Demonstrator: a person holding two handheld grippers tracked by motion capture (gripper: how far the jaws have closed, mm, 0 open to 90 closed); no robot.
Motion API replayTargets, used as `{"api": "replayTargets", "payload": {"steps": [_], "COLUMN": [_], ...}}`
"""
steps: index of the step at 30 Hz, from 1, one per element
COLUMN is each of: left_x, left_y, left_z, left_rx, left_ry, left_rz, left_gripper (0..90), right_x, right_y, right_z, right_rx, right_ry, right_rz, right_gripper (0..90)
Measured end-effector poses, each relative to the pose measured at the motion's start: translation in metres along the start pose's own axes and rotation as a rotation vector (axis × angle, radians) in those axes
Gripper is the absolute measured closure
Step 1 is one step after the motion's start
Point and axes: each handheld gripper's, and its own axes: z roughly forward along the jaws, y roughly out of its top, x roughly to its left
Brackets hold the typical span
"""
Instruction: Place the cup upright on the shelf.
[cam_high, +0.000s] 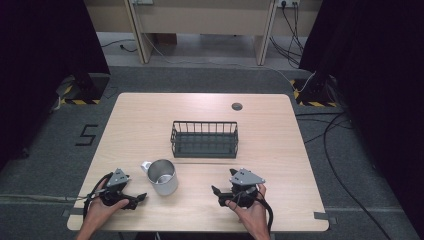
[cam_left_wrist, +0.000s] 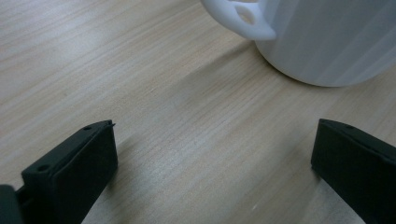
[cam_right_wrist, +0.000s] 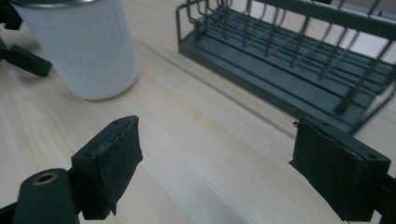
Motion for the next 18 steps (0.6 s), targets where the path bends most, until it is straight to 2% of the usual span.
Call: {"api": "replayTargets", "payload": {"steps": [9, 18], "left_x": [0.000, 0.000], "left_y": [0.000, 0.000], "left_z": [0.000, 0.000], "left_rx": [-0.001, -0.001], "left_ry": [0.001, 0.002], "left_rz": [0.000, -0.001], "left_gripper": [0.0, 0.0], "right_x": [0.026, 0.051], "right_y": [0.022, 0.036], "right_z": [0.022, 0.047], "right_rx": [-0.038, -0.071], "right_ry": [0.071, 0.150], "right_rz": [-0.050, -0.075], "right_gripper": [15.6, 15.3]}}
